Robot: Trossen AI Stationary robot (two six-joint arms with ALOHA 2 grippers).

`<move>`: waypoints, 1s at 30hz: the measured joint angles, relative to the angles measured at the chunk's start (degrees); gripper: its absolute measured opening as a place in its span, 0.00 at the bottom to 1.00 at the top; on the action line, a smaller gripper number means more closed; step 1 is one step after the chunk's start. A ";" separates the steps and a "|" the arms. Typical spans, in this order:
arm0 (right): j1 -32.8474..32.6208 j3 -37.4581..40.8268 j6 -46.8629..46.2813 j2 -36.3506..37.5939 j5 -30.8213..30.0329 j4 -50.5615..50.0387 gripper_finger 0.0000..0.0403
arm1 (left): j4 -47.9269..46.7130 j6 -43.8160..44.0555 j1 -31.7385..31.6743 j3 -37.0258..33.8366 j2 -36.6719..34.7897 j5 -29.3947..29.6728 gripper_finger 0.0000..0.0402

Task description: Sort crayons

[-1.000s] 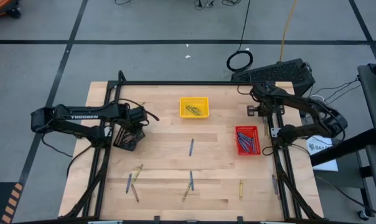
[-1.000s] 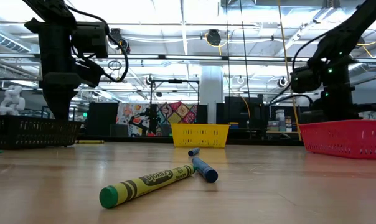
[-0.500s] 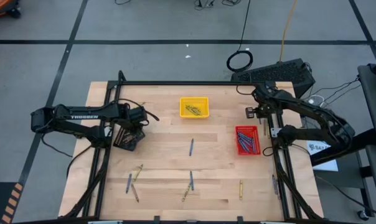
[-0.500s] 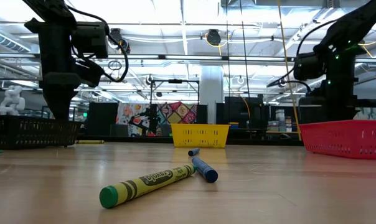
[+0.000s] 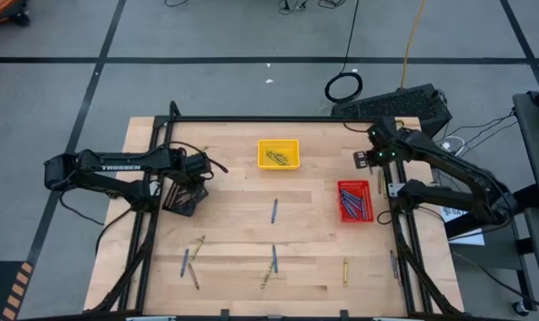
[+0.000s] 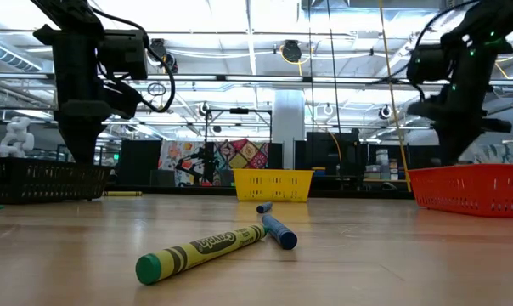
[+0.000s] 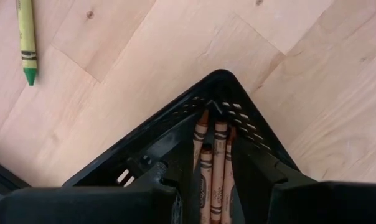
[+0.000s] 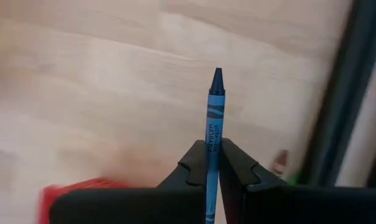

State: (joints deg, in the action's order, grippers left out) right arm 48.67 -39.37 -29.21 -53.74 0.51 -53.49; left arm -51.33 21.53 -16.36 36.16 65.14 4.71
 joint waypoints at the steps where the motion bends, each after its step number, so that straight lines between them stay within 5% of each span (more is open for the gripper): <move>1: -0.50 -0.71 0.09 0.60 0.74 -0.21 0.00 | -0.02 0.52 0.00 0.00 0.00 0.13 0.25; 17: -11.93 -5.05 -4.04 6.03 4.29 -7.22 0.00 | -0.02 0.67 0.00 0.00 0.00 0.31 0.25; 30: -28.20 -5.05 -16.63 6.27 5.58 -7.24 0.00 | 1.82 0.82 0.00 0.00 0.00 0.31 0.25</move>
State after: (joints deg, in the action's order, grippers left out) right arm 20.48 -44.42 -45.84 -47.46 6.09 -60.73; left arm -49.51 22.35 -16.36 36.16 65.14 5.02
